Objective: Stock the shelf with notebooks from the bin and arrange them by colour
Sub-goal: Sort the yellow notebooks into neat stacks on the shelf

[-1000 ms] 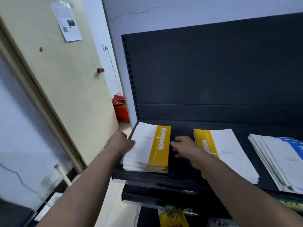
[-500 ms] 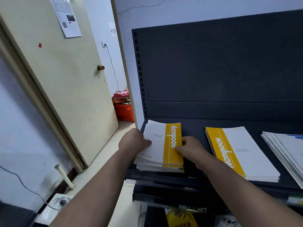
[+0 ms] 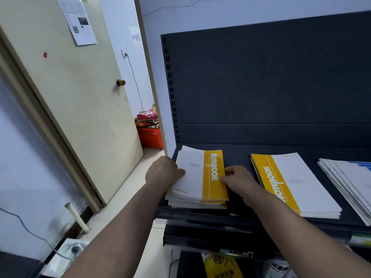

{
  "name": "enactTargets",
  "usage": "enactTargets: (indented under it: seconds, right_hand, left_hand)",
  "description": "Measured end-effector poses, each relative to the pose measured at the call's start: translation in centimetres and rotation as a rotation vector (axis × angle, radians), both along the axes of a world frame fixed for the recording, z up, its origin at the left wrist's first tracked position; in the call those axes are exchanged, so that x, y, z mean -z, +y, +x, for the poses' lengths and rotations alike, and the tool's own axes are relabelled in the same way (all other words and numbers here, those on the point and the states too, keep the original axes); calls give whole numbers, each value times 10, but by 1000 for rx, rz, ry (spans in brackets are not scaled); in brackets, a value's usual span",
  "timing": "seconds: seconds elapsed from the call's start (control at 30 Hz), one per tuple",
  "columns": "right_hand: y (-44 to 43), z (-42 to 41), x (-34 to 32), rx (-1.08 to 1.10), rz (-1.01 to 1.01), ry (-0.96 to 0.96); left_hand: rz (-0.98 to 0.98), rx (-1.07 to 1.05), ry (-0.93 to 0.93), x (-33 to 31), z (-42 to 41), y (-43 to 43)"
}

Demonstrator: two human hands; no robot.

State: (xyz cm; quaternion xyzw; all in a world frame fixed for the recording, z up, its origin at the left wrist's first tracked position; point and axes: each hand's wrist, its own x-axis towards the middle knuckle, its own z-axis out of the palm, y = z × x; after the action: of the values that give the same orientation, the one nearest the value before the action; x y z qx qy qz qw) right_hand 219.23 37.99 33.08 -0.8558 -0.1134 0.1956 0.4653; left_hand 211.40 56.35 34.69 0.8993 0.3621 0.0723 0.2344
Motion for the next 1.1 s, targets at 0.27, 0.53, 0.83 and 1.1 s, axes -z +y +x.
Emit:
enactTargets:
  seconds: [0.27, 0.53, 0.83, 1.1]
  right_hand:
    - [-11, 7, 4, 78, 8, -21]
    - [-14, 12, 2, 195, 90, 37]
    - [-14, 9, -1, 262, 175, 39]
    - [-25, 6, -2, 326, 254, 93]
  left_hand:
    - [204, 42, 59, -5, 2, -16]
    - [166, 53, 53, -5, -3, -18]
    - [169, 98, 23, -7, -1, -21]
    - [97, 141, 2, -6, 33, -36]
